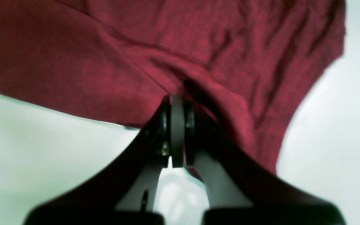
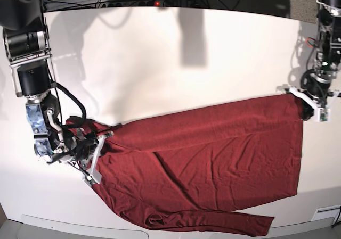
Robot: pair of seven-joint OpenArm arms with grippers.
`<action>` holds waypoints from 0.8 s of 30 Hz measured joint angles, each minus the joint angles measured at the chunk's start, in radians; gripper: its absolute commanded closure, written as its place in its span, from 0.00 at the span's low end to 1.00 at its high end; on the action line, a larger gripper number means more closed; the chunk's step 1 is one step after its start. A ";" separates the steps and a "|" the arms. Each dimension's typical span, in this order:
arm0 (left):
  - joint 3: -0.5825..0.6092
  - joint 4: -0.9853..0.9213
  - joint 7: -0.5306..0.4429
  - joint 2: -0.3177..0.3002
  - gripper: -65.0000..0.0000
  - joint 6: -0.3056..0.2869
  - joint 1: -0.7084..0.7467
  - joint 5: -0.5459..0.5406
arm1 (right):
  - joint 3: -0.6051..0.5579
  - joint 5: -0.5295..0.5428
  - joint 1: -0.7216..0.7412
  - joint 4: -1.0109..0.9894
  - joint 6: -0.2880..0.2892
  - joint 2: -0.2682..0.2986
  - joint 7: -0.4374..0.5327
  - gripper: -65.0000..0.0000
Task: Fold the T-shirt properly
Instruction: 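Lift the shirt with both grippers and shake it out, then pull the shirt edge with both grippers away from the hem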
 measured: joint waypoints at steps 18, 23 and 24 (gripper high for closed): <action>-0.007 -0.360 -0.167 0.011 1.00 -0.100 -0.092 -0.004 | 0.001 -0.195 -0.175 -0.034 -0.087 0.011 0.221 1.00; -0.008 -0.352 -0.155 0.009 1.00 -0.113 -0.075 -0.008 | 0.006 -0.190 -0.236 -0.024 -0.035 0.047 0.303 1.00; -0.010 -0.351 -0.158 0.007 1.00 -0.125 -0.068 -0.008 | 0.006 -0.155 -0.254 -0.020 -0.034 0.059 0.326 1.00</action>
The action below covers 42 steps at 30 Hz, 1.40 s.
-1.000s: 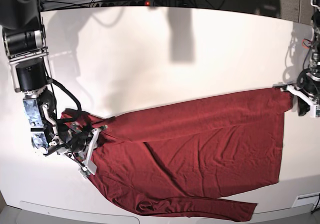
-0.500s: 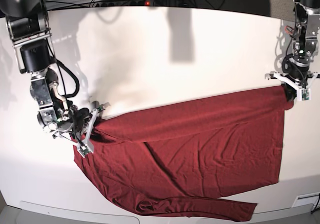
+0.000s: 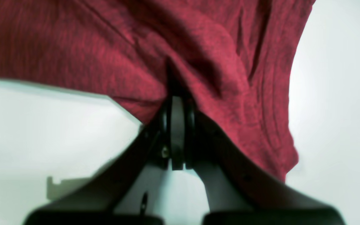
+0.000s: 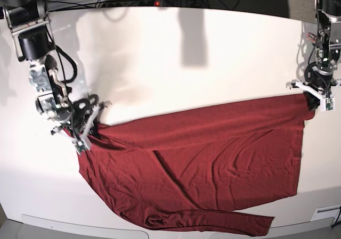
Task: Fold the T-shirt properly
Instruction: 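Pull the shirt edge with both grippers away from the hem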
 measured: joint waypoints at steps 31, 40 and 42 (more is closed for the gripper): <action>-0.122 0.294 -0.076 -0.008 1.00 -0.056 0.436 0.072 | 0.304 0.068 -0.699 0.455 -0.024 0.151 0.082 1.00; -0.127 0.300 -0.208 -0.013 1.00 -0.048 0.576 0.063 | 0.446 0.071 -0.939 0.525 -0.014 0.145 0.149 1.00; -0.127 0.310 -0.221 -0.014 1.00 -0.047 0.606 0.061 | 0.480 0.069 -0.974 0.537 -0.014 0.123 0.150 1.00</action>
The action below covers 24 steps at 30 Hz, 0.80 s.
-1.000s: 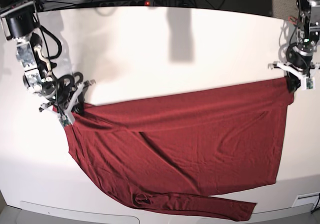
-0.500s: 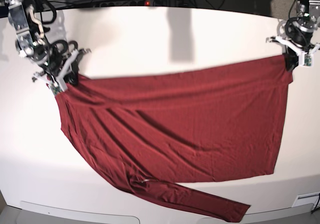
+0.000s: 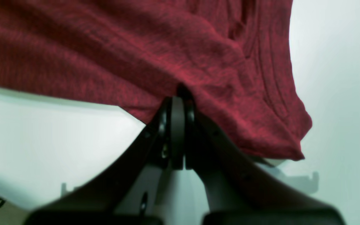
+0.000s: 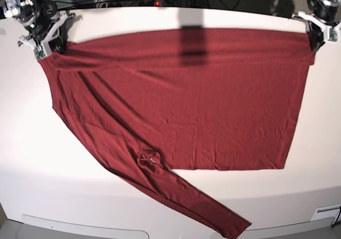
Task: Fold the T-shirt properly
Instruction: 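Pull the shirt edge with both grippers away from the hem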
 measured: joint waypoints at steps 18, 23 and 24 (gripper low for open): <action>0.000 0.132 0.087 0.000 1.00 0.022 0.101 0.063 | 0.154 -0.027 -0.103 0.040 0.098 -0.130 -0.001 1.00; -0.030 0.191 0.158 0.006 0.95 0.013 0.109 0.082 | 0.155 -0.008 -0.104 0.061 0.098 -0.124 -0.042 1.00; -0.042 0.205 0.176 0.009 0.92 0.005 0.113 0.087 | 0.155 -0.008 -0.105 0.070 0.098 -0.125 -0.051 1.00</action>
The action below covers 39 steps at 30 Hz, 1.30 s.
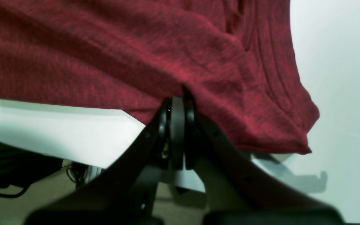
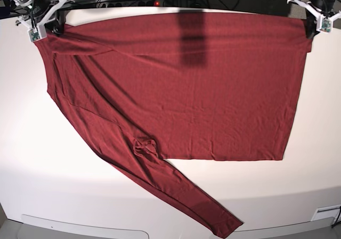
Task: Fold the T-shirt properly
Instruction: 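Pull the shirt edge with both grippers away from the hem, then release the shirt edge and raise both grippers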
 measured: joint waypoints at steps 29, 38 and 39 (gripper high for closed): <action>-0.251 0.200 0.055 0.008 0.90 -0.022 -0.003 -0.074 | 0.158 -0.016 -0.018 0.166 0.018 -0.008 -0.214 0.84; -0.251 0.200 0.158 0.008 0.88 -0.022 -0.092 -0.122 | 0.255 0.093 -0.018 0.209 0.041 -0.009 -0.219 0.59; -0.251 0.200 0.164 0.008 0.85 -0.022 -0.108 -0.121 | 0.272 0.114 -0.018 0.232 0.043 -0.008 -0.219 0.59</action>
